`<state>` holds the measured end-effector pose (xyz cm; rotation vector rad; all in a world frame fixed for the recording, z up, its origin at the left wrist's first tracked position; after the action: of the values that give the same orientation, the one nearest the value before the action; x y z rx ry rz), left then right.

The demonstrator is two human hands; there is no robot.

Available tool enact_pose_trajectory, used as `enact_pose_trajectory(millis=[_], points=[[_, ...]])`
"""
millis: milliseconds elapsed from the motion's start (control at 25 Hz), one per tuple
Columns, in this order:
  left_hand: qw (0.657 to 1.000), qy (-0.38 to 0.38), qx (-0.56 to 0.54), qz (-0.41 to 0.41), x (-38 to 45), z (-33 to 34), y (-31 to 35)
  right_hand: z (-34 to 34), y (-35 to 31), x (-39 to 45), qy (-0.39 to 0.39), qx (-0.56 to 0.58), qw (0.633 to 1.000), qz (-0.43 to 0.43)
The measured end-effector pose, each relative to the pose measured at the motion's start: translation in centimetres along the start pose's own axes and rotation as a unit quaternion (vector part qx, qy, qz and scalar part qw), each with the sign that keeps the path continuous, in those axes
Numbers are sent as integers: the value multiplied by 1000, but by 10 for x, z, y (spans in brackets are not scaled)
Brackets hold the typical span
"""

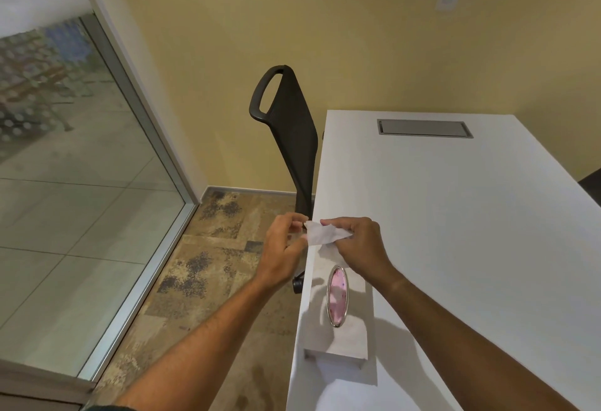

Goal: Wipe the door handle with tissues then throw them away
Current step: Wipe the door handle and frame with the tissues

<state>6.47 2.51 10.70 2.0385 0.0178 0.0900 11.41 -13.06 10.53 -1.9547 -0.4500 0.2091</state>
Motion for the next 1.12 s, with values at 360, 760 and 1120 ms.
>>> enact_pose_trajectory(millis=[360, 760, 1120], points=[[912, 81, 403, -15, -18, -52, -10, 18, -54, -5, 91, -374, 864, -325], [835, 162, 516, -103, -78, -127, 0, 76, -119, 9, 81, -327, 837, -431], [793, 271, 520, -164, -187, -230, -15, 198, -203, -14, -9, -242, 803, -544]])
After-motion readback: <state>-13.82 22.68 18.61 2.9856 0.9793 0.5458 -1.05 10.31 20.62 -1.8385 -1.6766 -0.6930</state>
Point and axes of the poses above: each hand's wrist, its own x-axis towards the middle knuckle, its own z-axis out of the palm, y = z × x, the point moved 3 cm from there along x, towards the middle knuckle, and after that the axes turned 10 degrees about -y, right-handed, at the moved point
